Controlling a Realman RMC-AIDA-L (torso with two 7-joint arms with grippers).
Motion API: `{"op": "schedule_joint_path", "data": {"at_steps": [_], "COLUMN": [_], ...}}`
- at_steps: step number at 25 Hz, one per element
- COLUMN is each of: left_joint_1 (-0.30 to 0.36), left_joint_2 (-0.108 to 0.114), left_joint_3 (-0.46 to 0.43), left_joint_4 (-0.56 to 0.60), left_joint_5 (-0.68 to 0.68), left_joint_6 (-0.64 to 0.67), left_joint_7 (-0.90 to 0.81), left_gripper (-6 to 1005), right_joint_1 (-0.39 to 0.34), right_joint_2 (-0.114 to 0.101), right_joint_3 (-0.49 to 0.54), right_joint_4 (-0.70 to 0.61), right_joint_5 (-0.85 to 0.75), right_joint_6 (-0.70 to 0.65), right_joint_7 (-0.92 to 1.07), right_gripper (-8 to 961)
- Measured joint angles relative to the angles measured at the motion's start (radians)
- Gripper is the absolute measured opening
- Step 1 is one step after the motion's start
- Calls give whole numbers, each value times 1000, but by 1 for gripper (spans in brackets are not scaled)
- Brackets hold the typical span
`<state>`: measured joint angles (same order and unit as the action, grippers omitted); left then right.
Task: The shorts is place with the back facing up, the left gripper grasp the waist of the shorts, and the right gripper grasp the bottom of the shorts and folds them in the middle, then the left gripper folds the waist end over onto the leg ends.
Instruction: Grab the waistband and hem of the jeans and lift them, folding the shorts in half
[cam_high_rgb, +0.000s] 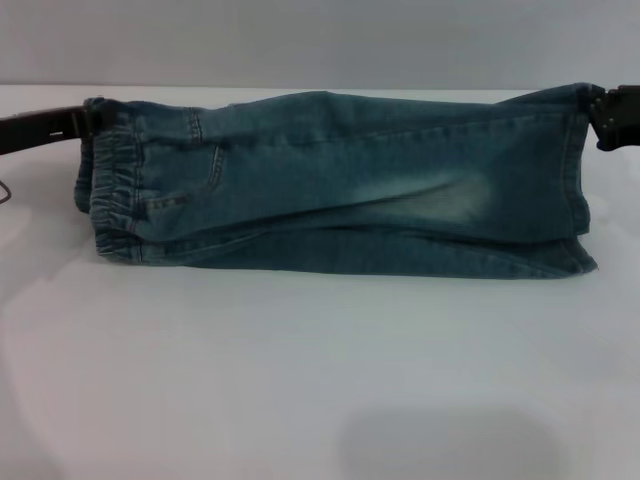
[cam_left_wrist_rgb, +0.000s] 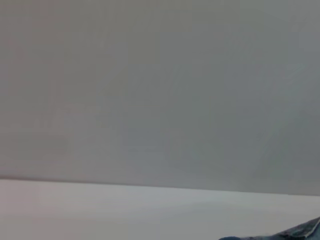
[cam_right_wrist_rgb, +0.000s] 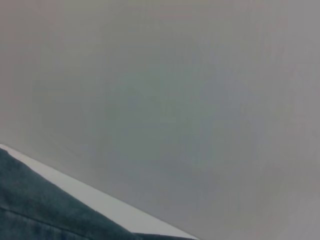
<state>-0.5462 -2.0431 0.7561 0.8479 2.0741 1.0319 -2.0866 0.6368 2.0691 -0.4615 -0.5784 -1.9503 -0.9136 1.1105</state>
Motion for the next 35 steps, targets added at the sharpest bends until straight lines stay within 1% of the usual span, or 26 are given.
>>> {"op": "schedule_joint_path", "data": {"at_steps": [7,13,16,20,23,24,26,27,28,29,30,32,33,35], "left_joint_1": [0,-3,-6,-7,-8,-8,-8,-8,-8,-7,-6,0,0,8], "left_joint_2": [2,6,2,1,2,2,19,25,25,32,33,40,40,54], "left_joint_3": [0,1,-7,-8,-8,-8,-6,-4,-4,-1,-1,0,0,0], "left_joint_4": [-2,0,8,9,9,9,7,3,3,-2,-3,-4,-4,-7], "left_joint_5": [22,41,45,41,40,40,42,44,44,45,45,50,50,72], "left_joint_6": [7,33,28,27,27,27,33,34,34,38,40,52,52,79], "left_joint_7": [-4,-4,-4,-4,-4,-4,-12,-16,-16,-22,-24,-34,-34,-52], "left_gripper": [95,96,96,97,231,275,362,404,446,488,530,587,615,672], "right_joint_1": [8,16,16,10,8,7,6,5,5,4,4,2,1,1], "right_joint_2": [1,2,2,3,3,3,3,3,3,3,3,3,3,3], "right_joint_3": [-47,-54,-57,-58,-57,-57,-58,-58,-58,-58,-58,-59,-59,-60], "right_joint_4": [13,34,35,35,34,34,35,35,35,35,35,35,35,35], "right_joint_5": [0,1,1,1,1,1,1,1,1,1,1,1,1,1], "right_joint_6": [51,109,119,129,130,130,128,126,123,123,123,122,122,121], "right_joint_7": [0,0,0,0,0,0,0,0,0,0,0,0,0,0], "right_gripper": [77,109,175,264,330,377,472,519,566,576,586,606,616,616]}}
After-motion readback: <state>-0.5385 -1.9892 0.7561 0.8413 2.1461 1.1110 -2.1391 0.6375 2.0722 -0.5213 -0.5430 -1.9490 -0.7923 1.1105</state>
